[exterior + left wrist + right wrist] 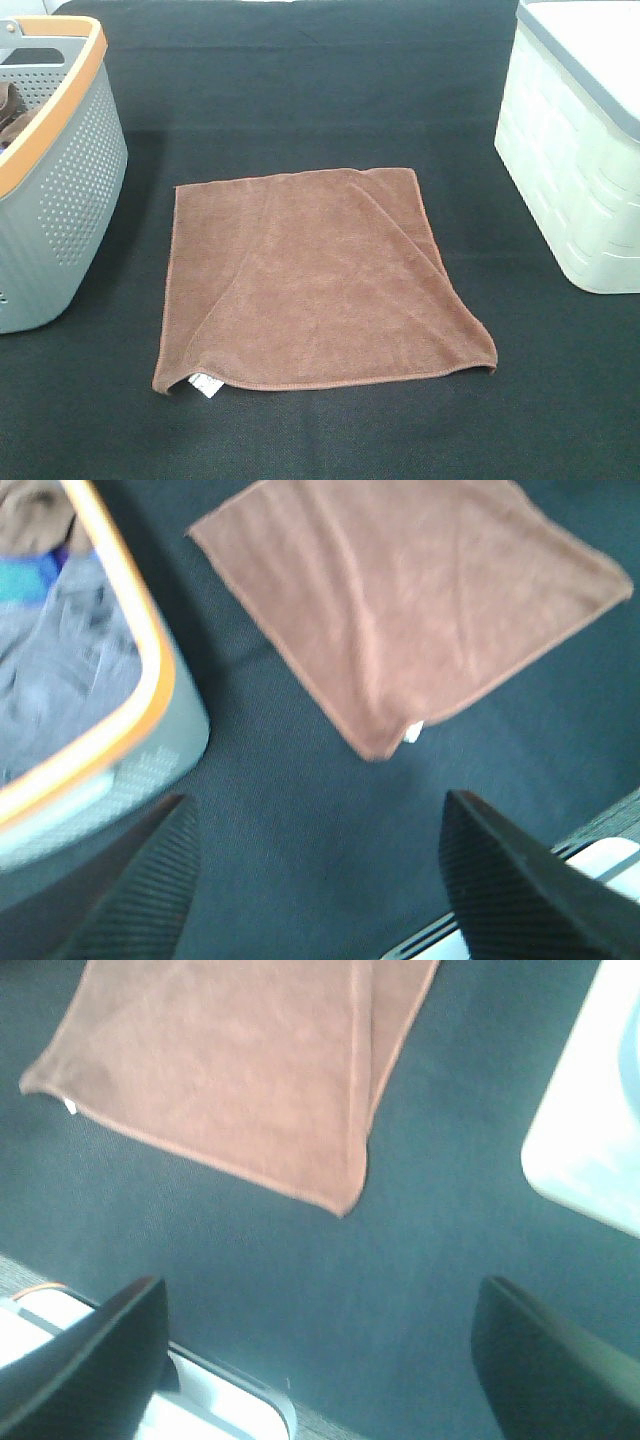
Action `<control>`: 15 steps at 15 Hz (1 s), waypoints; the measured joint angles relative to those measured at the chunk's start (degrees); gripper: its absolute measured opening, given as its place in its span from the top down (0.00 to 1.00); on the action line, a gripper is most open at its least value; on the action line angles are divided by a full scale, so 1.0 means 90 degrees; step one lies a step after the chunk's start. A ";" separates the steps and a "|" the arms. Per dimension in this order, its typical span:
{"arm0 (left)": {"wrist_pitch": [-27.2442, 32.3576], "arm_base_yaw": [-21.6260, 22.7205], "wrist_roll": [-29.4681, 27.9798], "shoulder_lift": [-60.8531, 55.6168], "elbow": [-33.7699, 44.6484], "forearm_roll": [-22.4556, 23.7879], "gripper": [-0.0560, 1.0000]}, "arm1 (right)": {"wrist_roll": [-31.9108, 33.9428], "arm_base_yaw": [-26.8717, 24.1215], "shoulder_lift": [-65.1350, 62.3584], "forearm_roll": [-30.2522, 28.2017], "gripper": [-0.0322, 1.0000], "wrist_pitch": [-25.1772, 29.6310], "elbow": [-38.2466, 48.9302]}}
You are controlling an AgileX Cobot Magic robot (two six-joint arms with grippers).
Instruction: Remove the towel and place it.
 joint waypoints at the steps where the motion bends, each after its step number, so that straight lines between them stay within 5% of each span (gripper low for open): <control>1: 0.0000 0.0000 0.0000 0.0000 0.0000 0.0000 0.33 | 0.0000 0.0000 0.0000 0.0000 0.21 0.0000 0.0000; 9: 0.0038 0.0000 -0.0115 -0.3170 0.2998 0.0236 0.33 | 0.0242 0.0000 -0.2858 -0.0624 0.21 0.0108 0.3126; 15: -0.0306 0.0000 0.1146 -0.3864 0.3597 -0.0350 0.33 | 0.0229 0.0000 -0.4826 -0.0611 0.21 -0.0350 0.3266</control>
